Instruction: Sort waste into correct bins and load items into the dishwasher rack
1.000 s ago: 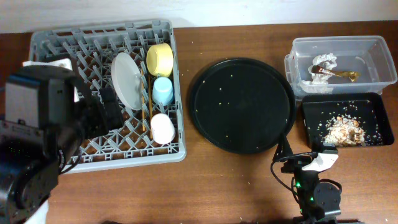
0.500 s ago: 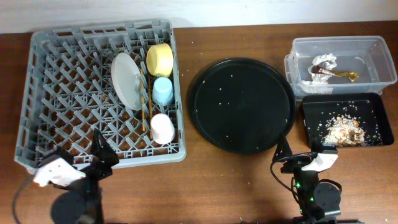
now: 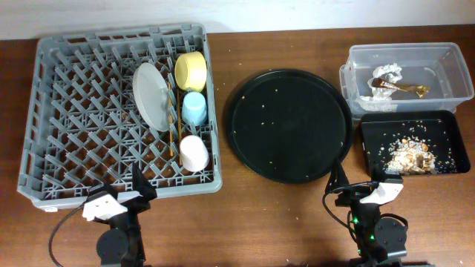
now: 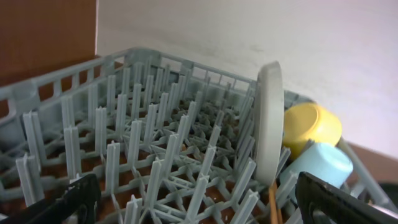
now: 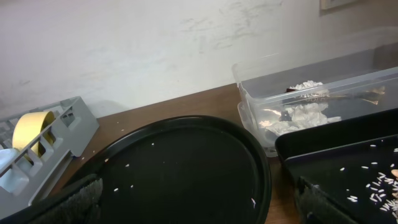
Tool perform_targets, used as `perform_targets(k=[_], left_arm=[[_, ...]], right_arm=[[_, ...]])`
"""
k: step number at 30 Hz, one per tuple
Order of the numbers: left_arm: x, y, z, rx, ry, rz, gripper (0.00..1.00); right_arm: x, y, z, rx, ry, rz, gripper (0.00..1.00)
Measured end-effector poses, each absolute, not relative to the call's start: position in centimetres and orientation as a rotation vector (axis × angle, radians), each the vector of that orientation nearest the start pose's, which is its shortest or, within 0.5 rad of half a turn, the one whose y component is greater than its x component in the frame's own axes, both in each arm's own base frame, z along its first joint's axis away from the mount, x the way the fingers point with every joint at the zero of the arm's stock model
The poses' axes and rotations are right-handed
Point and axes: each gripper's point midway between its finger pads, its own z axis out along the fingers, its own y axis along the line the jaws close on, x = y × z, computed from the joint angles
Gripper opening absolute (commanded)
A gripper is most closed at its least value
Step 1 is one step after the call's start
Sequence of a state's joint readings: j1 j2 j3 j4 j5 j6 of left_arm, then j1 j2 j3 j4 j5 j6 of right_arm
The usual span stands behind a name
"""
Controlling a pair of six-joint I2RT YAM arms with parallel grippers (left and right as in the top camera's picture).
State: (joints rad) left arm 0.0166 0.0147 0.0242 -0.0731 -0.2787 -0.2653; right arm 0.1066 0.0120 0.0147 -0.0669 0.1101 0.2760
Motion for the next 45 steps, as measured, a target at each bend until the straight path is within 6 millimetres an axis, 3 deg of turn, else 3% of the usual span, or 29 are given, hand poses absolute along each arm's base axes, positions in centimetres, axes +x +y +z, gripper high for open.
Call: perform_targets(k=[4,8,45], left_arm=[[24.3,3.2,16.4,-0.192,1.625,0.095,0.99],[24.4,2.5,16.3,-0.112,1.634,0.108,0.99],[24.4,2.3,16.3,-0.092,1.635,0.110,0.99]], right_arm=[[24.6,0.7,16.2,0.222,1.623,0.203,0.98],[24.6,0.7,16.2,0.222,1.623,0.203,0.98],[24.6,0.7,16.2,0.223,1.623,0.203,0.99]])
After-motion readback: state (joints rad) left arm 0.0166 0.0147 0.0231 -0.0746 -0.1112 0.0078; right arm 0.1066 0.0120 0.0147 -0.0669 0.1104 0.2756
